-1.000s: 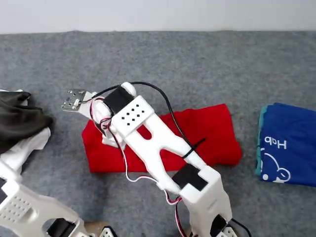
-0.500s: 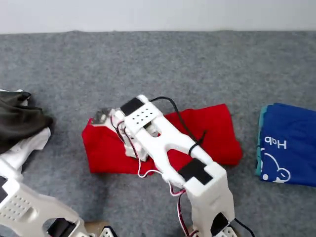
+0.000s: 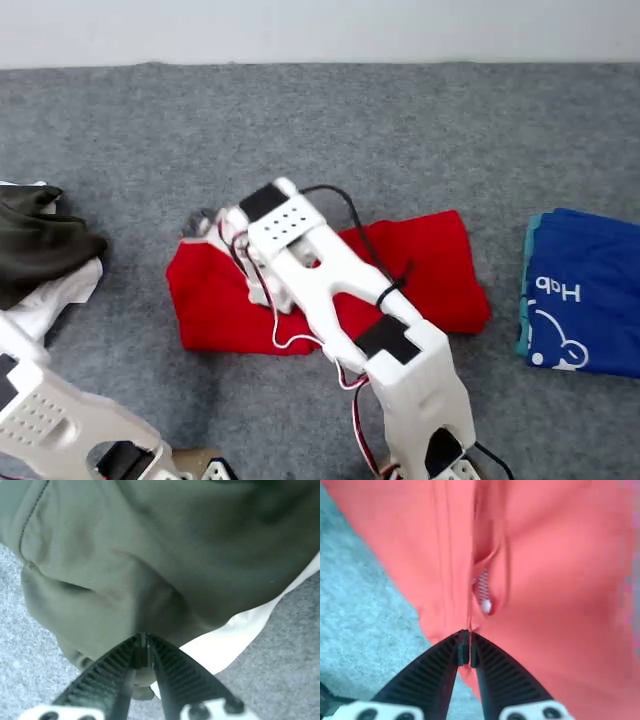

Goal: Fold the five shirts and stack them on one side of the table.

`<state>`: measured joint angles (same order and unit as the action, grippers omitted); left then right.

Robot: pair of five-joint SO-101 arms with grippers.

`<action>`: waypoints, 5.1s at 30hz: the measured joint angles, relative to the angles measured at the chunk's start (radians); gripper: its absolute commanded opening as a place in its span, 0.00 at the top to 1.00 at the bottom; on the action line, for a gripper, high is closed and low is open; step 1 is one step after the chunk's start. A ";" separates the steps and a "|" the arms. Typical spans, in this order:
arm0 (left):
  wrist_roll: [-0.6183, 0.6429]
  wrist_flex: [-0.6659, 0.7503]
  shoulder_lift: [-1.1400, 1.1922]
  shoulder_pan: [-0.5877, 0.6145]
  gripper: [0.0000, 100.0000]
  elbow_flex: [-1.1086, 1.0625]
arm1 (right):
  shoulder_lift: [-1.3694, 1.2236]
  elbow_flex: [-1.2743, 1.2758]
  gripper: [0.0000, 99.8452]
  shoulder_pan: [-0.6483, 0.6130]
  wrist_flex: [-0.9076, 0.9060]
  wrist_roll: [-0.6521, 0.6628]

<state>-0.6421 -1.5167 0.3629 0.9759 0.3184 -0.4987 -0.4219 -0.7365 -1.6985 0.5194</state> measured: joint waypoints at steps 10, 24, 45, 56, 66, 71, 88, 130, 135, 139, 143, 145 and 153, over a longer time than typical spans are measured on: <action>-0.002 0.000 0.000 0.000 0.98 0.000 | -0.055 -0.074 0.99 -0.127 0.063 0.002; -0.005 -0.198 0.000 0.000 0.98 0.216 | -0.255 -0.209 0.99 -0.094 0.064 0.002; 0.038 -0.215 -0.264 0.018 0.98 0.083 | 0.132 0.038 0.99 0.466 -0.055 -0.118; 0.040 -0.216 -0.272 0.008 0.98 0.040 | 0.241 0.255 0.99 0.709 -0.055 -0.118; 0.040 -0.216 -0.272 -0.058 0.98 0.040 | 0.333 0.404 0.99 0.893 -0.046 -0.037; 0.040 -0.216 -0.272 -0.109 0.98 0.040 | 0.331 0.600 0.99 0.968 0.140 0.009; 0.040 -0.216 -0.272 -0.132 0.98 0.040 | 0.545 0.706 0.99 0.925 0.209 0.037; 0.040 -0.216 -0.272 -0.222 0.98 0.040 | 0.054 0.433 0.99 0.884 0.649 -0.029; 0.040 -0.216 -0.272 -0.222 0.98 0.040 | 0.054 0.262 0.99 0.890 0.488 -0.028; 0.040 -0.216 -0.272 -0.222 0.98 0.040 | 0.049 0.192 0.99 0.853 0.496 -0.028; 0.040 -0.216 -0.272 -0.222 0.98 0.040 | -0.061 0.178 0.99 0.848 0.582 -0.026; 0.040 -0.216 -0.272 -0.222 0.98 0.040 | -0.141 0.166 0.99 0.865 0.611 -0.028; 0.040 -0.216 -0.272 -0.222 0.98 0.040 | -0.250 -0.081 0.99 0.951 0.488 -0.026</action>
<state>-0.6022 -1.7331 0.0913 0.7534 0.3583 -0.7488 -0.5033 0.2148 -1.2106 0.4933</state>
